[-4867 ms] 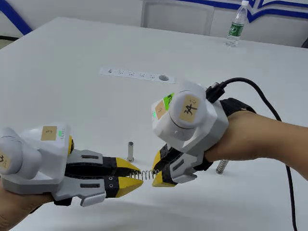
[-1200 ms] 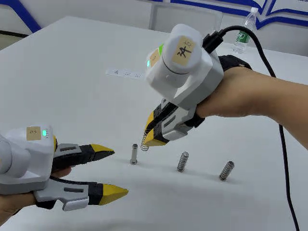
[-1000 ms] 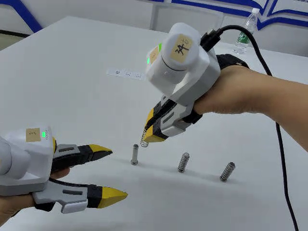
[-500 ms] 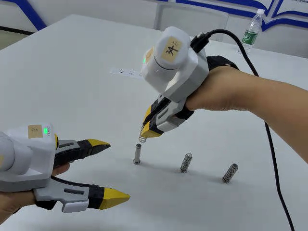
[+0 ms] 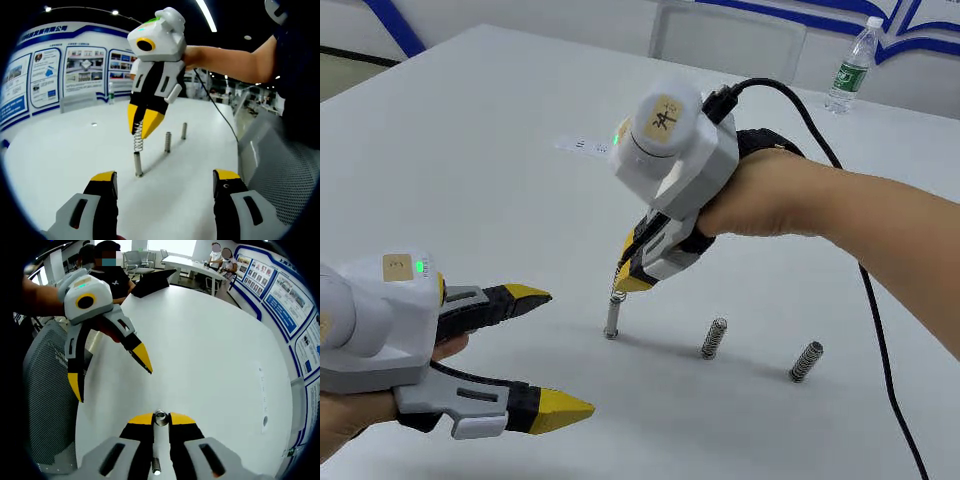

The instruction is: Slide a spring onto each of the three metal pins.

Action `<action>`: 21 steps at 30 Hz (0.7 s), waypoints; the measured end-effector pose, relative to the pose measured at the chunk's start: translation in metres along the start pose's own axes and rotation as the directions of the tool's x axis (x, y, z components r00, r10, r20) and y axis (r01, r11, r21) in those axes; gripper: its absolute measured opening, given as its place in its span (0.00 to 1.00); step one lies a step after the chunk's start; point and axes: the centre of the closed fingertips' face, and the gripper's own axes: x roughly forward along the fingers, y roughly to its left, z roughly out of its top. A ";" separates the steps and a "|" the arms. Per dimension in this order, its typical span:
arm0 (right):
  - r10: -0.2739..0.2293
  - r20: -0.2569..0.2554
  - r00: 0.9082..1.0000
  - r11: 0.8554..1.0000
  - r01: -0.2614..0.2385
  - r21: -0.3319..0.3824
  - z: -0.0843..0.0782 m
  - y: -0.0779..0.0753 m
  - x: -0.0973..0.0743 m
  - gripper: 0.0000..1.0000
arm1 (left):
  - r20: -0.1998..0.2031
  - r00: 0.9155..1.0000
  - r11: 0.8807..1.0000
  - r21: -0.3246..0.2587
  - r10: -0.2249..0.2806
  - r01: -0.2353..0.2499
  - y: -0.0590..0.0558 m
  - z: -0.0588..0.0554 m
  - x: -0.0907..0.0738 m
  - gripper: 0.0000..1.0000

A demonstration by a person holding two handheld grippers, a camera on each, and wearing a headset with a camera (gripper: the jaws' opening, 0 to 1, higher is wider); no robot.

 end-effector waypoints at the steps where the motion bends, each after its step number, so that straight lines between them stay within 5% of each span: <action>1: 0.001 0.002 1.000 1.000 -0.001 0.001 0.000 0.000 0.000 0.12 | 0.000 1.000 1.000 -0.001 -0.001 0.001 0.000 0.000 0.000 0.80; 21: 0.016 -0.002 1.000 0.999 -0.016 0.028 -0.005 -0.001 0.011 0.12 | -0.005 1.000 1.000 -0.010 0.000 0.000 0.000 -0.001 0.001 0.80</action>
